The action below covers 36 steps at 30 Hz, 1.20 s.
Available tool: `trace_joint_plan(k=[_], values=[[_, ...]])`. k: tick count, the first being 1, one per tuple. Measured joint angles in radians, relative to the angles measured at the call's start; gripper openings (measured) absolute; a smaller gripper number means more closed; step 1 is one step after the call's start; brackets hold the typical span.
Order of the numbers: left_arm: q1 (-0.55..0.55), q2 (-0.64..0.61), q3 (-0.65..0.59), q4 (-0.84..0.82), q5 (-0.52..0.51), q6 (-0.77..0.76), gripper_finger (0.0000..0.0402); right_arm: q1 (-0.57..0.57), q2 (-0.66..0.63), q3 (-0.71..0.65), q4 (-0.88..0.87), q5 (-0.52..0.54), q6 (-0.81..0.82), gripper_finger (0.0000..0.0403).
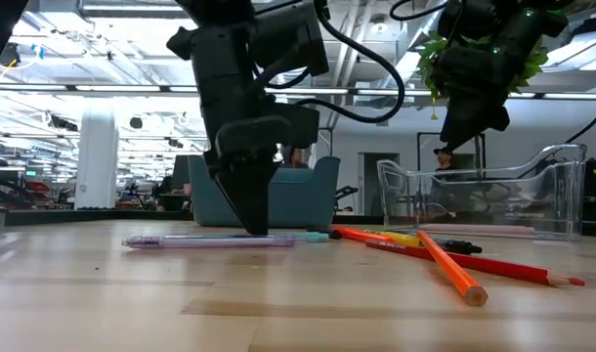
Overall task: Sort pens & pencils
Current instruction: Put the light blue pen into the transparent bin
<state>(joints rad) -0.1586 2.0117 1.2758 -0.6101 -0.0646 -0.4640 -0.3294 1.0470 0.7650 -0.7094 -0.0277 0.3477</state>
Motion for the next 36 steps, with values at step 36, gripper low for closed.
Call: trace_joint_plan(k=[36], values=[[0.077,-0.588,0.216,0.297,-0.466,0.205,0.0019,0.055,0.012,0.037,1.005,-0.285,0.011,0.0177]])
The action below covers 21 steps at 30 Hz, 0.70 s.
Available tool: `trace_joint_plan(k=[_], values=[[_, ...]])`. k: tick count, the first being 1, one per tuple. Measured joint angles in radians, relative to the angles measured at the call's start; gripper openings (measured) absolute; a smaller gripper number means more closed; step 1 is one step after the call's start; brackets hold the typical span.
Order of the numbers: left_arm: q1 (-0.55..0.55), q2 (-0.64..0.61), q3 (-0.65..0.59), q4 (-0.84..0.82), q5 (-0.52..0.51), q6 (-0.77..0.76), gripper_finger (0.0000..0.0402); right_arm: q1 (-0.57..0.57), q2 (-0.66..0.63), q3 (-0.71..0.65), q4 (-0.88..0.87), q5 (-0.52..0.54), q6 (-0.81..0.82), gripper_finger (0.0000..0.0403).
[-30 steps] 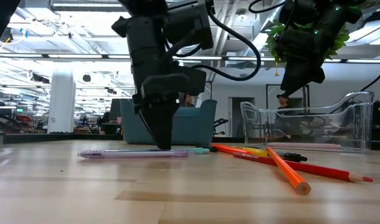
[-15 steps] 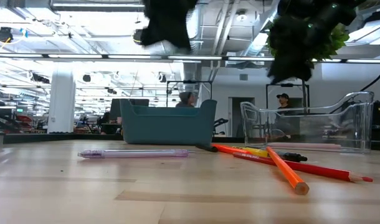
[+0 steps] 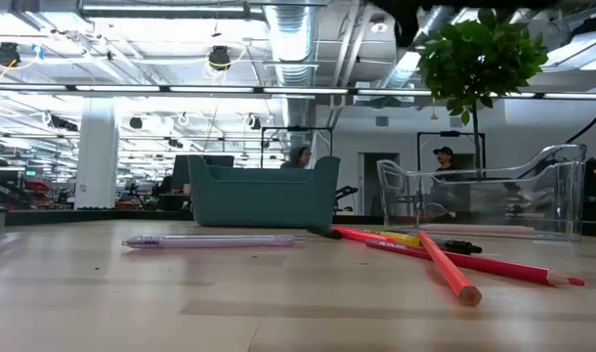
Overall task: Sort pens & pencils
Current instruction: Put the light blue pen into the transparent bin
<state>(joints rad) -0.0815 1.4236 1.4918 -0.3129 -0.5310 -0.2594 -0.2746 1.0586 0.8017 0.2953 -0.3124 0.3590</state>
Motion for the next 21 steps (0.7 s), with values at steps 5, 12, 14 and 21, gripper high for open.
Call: trace_joint_plan(k=[5,12,14,21], values=[[0.016,0.002,0.000,0.057,0.001,0.057,0.0021,-0.002,0.013,0.141,-0.021,0.000,-0.095,0.0192],[0.020,0.002,0.000,0.149,0.010,0.132,0.0022,0.009,0.095,0.320,-0.079,-0.011,-0.181,0.0262],[0.020,0.002,0.000,0.158,0.011,0.144,0.0022,0.018,0.134,0.365,-0.082,-0.031,-0.188,0.0276],[0.025,0.002,0.000,0.161,0.011,0.158,0.0022,0.046,0.265,0.476,-0.085,-0.097,-0.195,0.0291]])
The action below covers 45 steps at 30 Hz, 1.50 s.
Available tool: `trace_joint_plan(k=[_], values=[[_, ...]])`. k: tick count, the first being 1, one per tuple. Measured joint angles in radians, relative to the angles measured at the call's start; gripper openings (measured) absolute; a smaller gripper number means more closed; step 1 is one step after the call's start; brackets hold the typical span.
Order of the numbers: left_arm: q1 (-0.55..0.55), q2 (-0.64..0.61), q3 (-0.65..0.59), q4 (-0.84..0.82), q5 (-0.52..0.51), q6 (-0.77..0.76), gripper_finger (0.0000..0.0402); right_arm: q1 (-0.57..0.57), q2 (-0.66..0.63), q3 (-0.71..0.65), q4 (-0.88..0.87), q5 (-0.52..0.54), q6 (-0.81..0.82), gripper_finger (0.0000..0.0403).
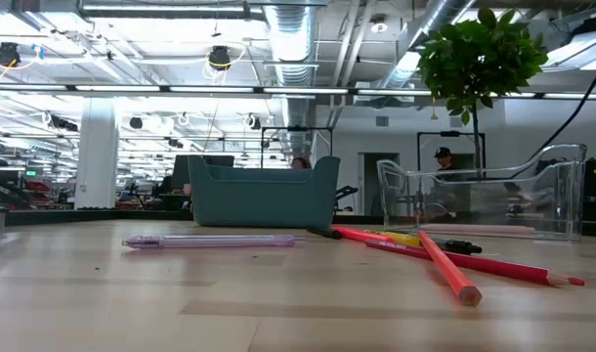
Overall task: Sort pens & pencils
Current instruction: Put the light blue pen into the transparent bin
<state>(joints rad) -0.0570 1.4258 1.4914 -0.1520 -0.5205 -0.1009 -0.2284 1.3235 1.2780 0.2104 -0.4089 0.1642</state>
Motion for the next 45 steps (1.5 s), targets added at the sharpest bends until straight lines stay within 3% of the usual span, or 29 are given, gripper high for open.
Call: trace_joint_plan(k=[7,10,13,18,26,33,38,45], values=[[0.000,0.000,0.000,0.000,-0.001,0.011,0.0023,-0.003,0.044,0.045,-0.001,-0.013,-0.006,0.0288],[0.000,0.000,0.000,0.001,-0.009,0.011,0.0023,-0.003,0.044,0.045,-0.001,-0.012,-0.007,0.0265],[-0.001,0.000,0.000,0.001,-0.016,0.019,0.0023,-0.003,0.044,0.045,-0.001,-0.009,-0.007,0.0202],[0.003,0.000,0.000,0.003,-0.008,0.020,0.0023,-0.005,0.044,0.045,-0.008,0.000,-0.030,0.0038],[0.007,0.001,0.000,-0.009,-0.015,0.027,0.0035,-0.023,0.035,0.045,-0.032,0.015,-0.041,0.0034],[0.010,-0.002,0.001,-0.087,-0.014,0.014,0.0122,-0.111,-0.051,0.047,-0.104,0.018,-0.041,0.0034],[0.010,-0.002,0.001,-0.134,-0.035,-0.025,0.0187,-0.150,-0.112,0.046,-0.316,0.079,-0.053,0.0034],[0.028,-0.009,0.001,-0.393,-0.038,-0.215,0.0209,-0.151,-0.143,0.024,-1.056,0.472,-0.123,0.0034]])
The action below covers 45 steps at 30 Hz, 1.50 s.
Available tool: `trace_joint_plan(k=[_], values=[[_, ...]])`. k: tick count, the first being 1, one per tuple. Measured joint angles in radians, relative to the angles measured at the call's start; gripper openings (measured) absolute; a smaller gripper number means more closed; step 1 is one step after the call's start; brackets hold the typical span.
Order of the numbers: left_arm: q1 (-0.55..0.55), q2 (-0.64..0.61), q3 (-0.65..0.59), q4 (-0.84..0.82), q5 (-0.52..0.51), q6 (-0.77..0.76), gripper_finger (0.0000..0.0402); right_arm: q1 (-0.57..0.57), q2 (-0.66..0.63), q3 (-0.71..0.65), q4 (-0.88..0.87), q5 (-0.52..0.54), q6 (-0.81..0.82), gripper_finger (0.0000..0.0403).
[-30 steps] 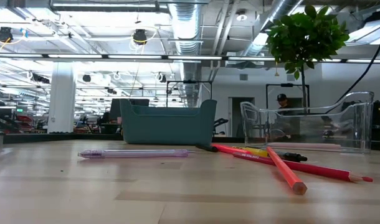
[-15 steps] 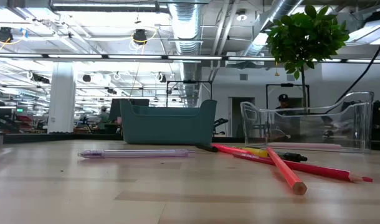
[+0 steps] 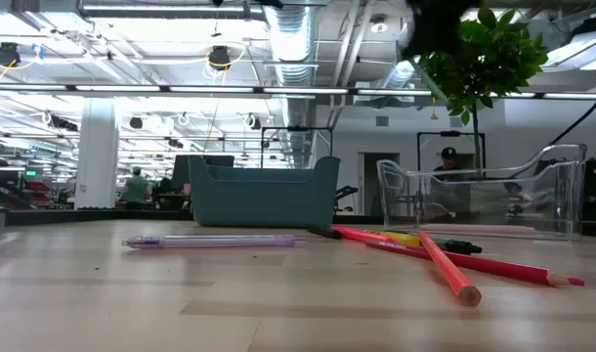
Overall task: Sort pens & pencils
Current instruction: Put the light blue pen into the transparent bin, then put the purple pen into the transparent bin
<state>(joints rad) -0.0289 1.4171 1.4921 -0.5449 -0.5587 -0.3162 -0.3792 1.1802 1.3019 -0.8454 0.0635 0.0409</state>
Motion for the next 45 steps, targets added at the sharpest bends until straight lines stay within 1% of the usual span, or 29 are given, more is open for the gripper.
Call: trace_joint_plan(k=[2,4,10,12,16,22,25,27,31,33,36,39,41,45], values=[[0.002,0.005,0.000,-0.075,0.025,-0.050,0.0205,0.009,0.011,-0.056,-0.100,0.032,0.034,0.0034],[0.002,0.009,0.000,-0.148,0.042,-0.090,0.0200,0.016,0.019,-0.142,-0.124,0.035,0.054,0.0034],[-0.002,0.009,-0.007,-0.274,0.133,-0.182,0.0189,-0.001,0.019,-0.424,0.002,0.040,0.149,0.0034],[-0.008,0.009,-0.007,-0.300,0.154,-0.198,0.0188,-0.010,0.019,-0.482,0.041,0.042,0.175,0.0035],[-0.030,0.009,-0.007,-0.336,0.171,-0.224,0.0187,-0.010,0.019,-0.546,0.072,0.047,0.195,0.0061],[-0.073,0.009,-0.007,-0.381,0.175,-0.258,0.0187,-0.010,0.019,-0.577,0.095,0.044,0.195,0.0076],[-0.097,0.009,-0.007,-0.400,0.180,-0.275,0.0187,-0.009,0.019,-0.578,0.100,0.023,0.190,0.0094],[-0.111,0.009,-0.007,-0.405,0.181,-0.282,0.0187,-0.009,0.019,-0.578,0.102,0.008,0.190,0.0117],[-0.138,0.011,-0.007,-0.415,0.180,-0.313,0.0187,-0.009,0.019,-0.577,0.105,0.005,0.194,0.0179],[-0.151,0.032,-0.007,-0.419,0.180,-0.321,0.0187,-0.009,0.016,-0.565,0.102,0.000,0.201,0.0207],[-0.178,0.099,-0.007,-0.448,0.189,-0.326,0.0187,-0.005,-0.008,-0.525,0.104,-0.016,0.208,0.0233],[-0.203,0.201,-0.007,-0.457,0.226,-0.337,0.0187,0.007,-0.035,-0.492,0.095,-0.018,0.214,0.0238],[-0.221,0.279,-0.007,-0.454,0.281,-0.328,0.0187,0.016,-0.056,-0.475,0.102,-0.018,0.214,0.0235],[-0.259,0.434,-0.008,-0.433,0.422,-0.271,0.0187,0.017,-0.086,-0.461,0.097,-0.019,0.214,0.0224]])
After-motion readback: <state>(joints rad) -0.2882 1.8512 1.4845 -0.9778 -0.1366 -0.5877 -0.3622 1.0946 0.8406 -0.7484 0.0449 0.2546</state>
